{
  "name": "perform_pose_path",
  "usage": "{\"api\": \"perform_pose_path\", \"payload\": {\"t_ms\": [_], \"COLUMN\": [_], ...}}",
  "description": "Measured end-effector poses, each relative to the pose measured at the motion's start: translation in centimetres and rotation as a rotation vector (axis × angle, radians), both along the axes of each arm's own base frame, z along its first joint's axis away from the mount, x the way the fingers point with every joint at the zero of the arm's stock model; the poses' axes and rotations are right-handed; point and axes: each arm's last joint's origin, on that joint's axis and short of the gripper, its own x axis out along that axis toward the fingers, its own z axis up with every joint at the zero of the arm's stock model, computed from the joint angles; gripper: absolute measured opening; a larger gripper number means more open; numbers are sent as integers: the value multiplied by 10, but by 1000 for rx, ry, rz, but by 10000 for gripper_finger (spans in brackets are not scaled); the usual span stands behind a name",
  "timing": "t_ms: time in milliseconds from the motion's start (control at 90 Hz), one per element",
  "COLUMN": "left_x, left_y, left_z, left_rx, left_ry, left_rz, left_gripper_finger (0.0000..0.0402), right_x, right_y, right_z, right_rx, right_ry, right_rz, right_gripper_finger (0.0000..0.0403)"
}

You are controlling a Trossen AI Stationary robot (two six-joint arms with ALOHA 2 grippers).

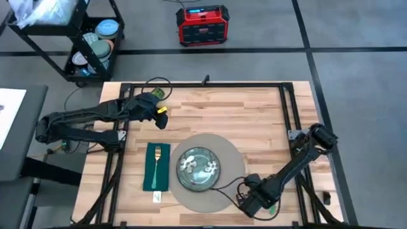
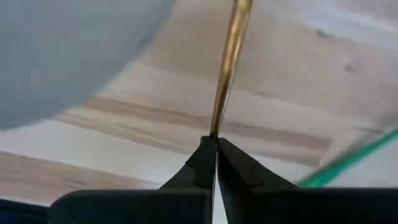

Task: Set table place
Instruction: Put the gold table knife on the gray tablemat to the right of the green plate

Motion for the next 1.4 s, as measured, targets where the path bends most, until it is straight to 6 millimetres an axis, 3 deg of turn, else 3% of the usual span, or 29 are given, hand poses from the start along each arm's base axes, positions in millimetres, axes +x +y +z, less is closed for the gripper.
{"api": "perform_pose_path", "payload": {"t_ms": [333, 589, 756, 978, 1089, 1211, 1400], "left_x": [0, 0, 0, 0, 0, 0, 0], "left_y": [0, 0, -1, -1, -1, -1, -1], "left_z": [0, 0, 0, 0, 0, 0, 0], "left_rx": [33, 50, 61, 51, 51, 48, 48], "left_ry": [25, 41, 52, 48, 48, 47, 46], "left_rz": [-37, -58, -96, -109, -109, -113, -113], "left_gripper_finger": [0, 0, 0, 0, 0, 0, 0], "right_x": [15, 7, 11, 3, 3, 6, 4], "right_y": [-11, -17, -14, -18, -20, -19, -17], "right_z": [7, 6, 4, -16, -21, -22, -22], "right_rx": [-23, -93, -51, -20, -10, 15, 16], "right_ry": [-55, 23, -15, 45, 40, 11, 10], "right_rz": [52, -100, -111, -186, -195, -185, -178], "right_gripper_finger": [0, 12, 72, 173, 203, 205, 174]}}
